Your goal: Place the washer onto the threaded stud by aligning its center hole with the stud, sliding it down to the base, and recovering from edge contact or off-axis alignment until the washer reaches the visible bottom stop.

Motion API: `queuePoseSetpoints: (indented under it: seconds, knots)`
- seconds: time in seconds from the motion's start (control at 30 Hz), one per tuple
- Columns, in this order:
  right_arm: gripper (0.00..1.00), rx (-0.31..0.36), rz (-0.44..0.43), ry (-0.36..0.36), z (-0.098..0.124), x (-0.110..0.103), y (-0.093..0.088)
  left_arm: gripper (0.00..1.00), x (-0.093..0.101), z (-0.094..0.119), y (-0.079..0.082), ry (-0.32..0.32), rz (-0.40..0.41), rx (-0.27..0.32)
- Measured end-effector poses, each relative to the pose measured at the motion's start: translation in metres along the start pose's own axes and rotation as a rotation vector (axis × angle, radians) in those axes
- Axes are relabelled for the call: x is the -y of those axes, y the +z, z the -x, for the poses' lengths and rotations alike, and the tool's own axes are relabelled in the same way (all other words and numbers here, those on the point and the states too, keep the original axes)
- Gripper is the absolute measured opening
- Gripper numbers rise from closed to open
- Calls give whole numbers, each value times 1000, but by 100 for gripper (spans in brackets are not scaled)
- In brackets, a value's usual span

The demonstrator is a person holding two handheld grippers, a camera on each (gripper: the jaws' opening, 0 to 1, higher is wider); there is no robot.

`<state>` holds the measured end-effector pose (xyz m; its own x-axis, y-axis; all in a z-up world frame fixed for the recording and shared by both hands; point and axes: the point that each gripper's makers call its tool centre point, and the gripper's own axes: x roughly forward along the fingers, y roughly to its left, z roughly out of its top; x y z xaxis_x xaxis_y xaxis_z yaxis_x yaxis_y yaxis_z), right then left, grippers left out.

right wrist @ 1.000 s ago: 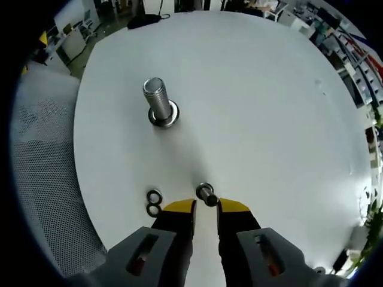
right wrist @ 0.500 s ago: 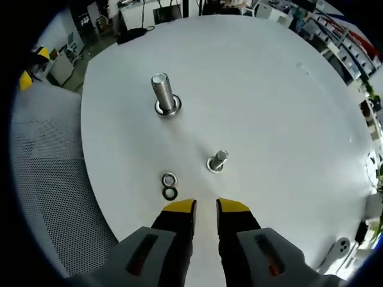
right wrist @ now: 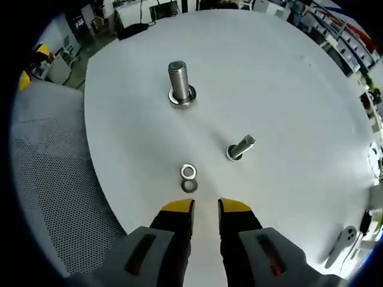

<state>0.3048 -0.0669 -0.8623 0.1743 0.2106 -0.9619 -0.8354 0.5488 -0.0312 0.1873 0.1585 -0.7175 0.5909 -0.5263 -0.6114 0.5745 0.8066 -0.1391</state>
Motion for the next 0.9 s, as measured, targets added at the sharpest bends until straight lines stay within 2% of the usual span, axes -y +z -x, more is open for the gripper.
queuePoseSetpoints:
  seconds: [0.13,0.3,0.4,0.5,0.9]
  knots:
    - [21,-4,8,-6,3,-7,8,24,1,2,5,-7,6,31]
    - [22,-1,2,-12,6,-14,21,24,5,0,3,-32,-1,16]
    - [24,-2,9,-22,4,-16,26,24,8,1,5,-46,0,28]
    - [24,-15,15,-28,1,-17,25,24,9,2,8,-50,1,43]
    - [25,-33,19,-17,-5,-23,20,24,11,1,7,-62,-10,41]
